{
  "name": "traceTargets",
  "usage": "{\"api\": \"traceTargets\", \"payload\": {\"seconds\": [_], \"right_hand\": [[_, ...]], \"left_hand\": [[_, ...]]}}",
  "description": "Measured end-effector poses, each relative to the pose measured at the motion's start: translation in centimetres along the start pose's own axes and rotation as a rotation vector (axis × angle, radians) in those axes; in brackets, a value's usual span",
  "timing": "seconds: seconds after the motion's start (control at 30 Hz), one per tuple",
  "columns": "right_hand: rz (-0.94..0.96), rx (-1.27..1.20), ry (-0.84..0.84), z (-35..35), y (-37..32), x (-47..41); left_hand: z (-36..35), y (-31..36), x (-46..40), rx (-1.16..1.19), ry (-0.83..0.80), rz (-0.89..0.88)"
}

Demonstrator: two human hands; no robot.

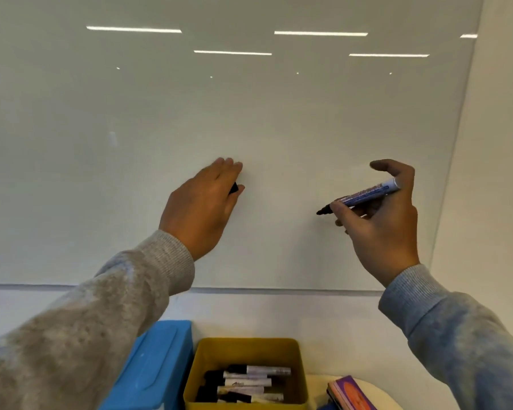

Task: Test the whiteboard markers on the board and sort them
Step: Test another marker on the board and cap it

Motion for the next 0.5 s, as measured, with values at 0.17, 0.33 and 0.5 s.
{"api": "traceTargets", "payload": {"seconds": [0.17,0.33,0.5], "right_hand": [[-0.187,-0.16,0.007,0.2,1.5,5.1],[-0.371,-0.197,-0.043,-0.2,4.7,11.3],[-0.534,-0.198,-0.087,-0.5,7.0,16.2]], "left_hand": [[-1.4,-1.6,5.9,0.221,-0.109,0.235],[-4.3,-2.1,13.9,0.597,-0.367,0.51],[-6.4,0.4,21.0,0.858,-0.672,0.609]]}}
Point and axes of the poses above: each hand's wrist, its own x-axis away from the middle knuckle, its own z-axis out of the back of the hand, y = z × x, the point moved 6 cm from there along -x, towards the middle knuckle, and after that the axes turned 1 degree about y, right-handed, at the moved point
